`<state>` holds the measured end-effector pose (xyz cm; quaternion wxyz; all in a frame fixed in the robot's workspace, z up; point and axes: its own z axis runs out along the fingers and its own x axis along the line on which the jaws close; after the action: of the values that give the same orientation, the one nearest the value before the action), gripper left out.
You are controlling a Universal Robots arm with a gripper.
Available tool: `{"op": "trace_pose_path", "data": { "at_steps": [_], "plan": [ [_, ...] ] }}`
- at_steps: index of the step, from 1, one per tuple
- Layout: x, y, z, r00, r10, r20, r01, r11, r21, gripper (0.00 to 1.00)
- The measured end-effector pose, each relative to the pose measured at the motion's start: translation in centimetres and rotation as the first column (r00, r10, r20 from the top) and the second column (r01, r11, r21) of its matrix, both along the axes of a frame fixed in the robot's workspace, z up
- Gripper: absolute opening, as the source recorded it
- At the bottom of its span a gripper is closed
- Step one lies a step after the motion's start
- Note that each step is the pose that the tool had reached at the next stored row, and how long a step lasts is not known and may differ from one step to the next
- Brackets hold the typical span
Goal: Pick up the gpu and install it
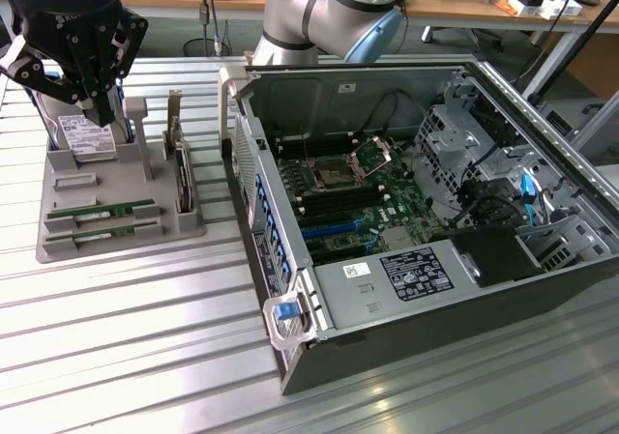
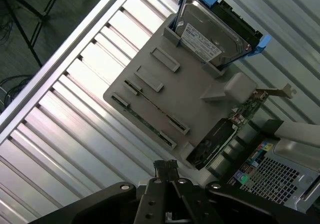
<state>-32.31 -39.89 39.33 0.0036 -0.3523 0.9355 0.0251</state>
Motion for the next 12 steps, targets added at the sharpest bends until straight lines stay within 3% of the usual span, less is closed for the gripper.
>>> {"op": "trace_pose_path", "data": {
  "at_steps": [12],
  "plan": [
    [0.00,0.00,0.00,0.9993,0.039,0.0001,-0.039,0.9993,0.0001,0.11]
  ]
}}
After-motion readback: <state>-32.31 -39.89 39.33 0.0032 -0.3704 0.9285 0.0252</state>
